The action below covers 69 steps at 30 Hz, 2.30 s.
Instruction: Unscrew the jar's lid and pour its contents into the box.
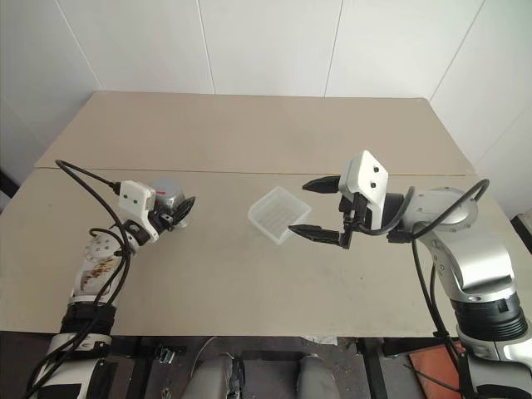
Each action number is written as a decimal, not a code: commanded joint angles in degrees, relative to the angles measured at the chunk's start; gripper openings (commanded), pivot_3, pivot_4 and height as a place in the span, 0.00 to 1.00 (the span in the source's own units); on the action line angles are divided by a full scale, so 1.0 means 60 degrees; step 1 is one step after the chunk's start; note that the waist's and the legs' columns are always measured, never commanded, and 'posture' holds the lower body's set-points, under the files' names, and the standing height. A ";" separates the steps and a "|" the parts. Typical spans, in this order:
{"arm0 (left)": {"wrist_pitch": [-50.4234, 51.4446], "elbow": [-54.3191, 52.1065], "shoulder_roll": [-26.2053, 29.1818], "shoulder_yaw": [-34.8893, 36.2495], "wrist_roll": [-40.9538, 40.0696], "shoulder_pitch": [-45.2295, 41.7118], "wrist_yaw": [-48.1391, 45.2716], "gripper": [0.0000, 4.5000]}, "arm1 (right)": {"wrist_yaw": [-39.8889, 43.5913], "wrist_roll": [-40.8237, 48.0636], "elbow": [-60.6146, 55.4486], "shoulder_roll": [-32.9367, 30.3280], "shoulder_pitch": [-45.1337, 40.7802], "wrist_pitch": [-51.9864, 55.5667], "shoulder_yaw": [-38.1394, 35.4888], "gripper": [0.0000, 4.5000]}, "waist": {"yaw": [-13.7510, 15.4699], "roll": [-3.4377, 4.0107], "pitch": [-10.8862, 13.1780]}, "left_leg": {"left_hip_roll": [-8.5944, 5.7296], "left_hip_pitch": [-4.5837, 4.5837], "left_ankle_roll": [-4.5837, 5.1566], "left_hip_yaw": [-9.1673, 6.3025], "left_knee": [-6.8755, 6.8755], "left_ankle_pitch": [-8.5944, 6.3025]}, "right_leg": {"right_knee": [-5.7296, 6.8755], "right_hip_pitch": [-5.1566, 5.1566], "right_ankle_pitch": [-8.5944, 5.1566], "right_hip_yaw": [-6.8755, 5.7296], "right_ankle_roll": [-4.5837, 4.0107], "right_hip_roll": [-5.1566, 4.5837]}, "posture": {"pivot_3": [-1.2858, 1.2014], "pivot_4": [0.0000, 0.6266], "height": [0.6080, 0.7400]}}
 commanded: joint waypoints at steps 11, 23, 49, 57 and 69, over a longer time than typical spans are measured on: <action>0.2807 -0.3053 0.1616 -0.0071 -0.2547 -0.0845 -0.3317 0.43 | -0.0487 0.0832 -0.0356 0.1212 -0.1637 0.0449 0.0263 1.00 | -0.0087 -0.0006 0.0006 | 0.0006 -0.0002 -0.0010 -0.0004 0.0000 0.0006 | 0.0013 -0.0010 0.0001 0.0003 -0.0001 0.0005 | 0.52 0.24 1.00; 0.3364 -0.1035 0.2066 -0.1325 -0.3371 -0.3178 -0.8003 0.43 | -0.1984 0.0746 0.1316 0.3865 -0.4478 0.2220 0.1539 1.00 | -0.0108 -0.0005 0.0007 | -0.0002 -0.0022 -0.0011 0.0056 0.0001 0.0009 | 0.0016 -0.0018 -0.0001 -0.0010 0.0000 0.0012 | 0.52 0.24 1.00; 0.2476 -0.0116 0.1790 -0.1636 -0.2744 -0.4243 -0.9526 0.43 | -0.1770 0.0503 0.2852 0.5003 -0.5292 0.2821 0.2205 0.61 | -0.0228 -0.0004 0.0007 | 0.0002 -0.0075 -0.0010 0.0046 0.0004 0.0010 | 0.0040 -0.0070 0.0001 -0.0009 0.0001 0.0018 | 0.52 0.24 1.00; 0.3031 -0.1817 0.3202 -0.2548 -0.5267 -0.4066 -1.0032 0.43 | 0.4977 0.0747 0.5952 0.4638 -0.6108 -0.0640 0.2478 0.61 | -0.0272 0.0001 0.0018 | 0.0003 -0.0088 -0.0006 0.0019 0.0002 0.0007 | 0.0038 -0.0083 0.0004 -0.0001 0.0007 0.0020 | 0.52 0.24 1.00; 0.2723 -0.1419 0.3399 -0.2441 -0.5045 -0.3675 -1.0032 0.43 | 0.4325 -0.0178 0.7761 0.4878 -0.6629 -0.1818 0.2040 0.99 | -0.0184 0.0004 0.0020 | 0.0010 -0.0108 -0.0033 -0.0005 0.0002 0.0023 | 0.0072 -0.0124 0.0004 0.0007 0.0002 0.0036 | 0.52 0.24 1.00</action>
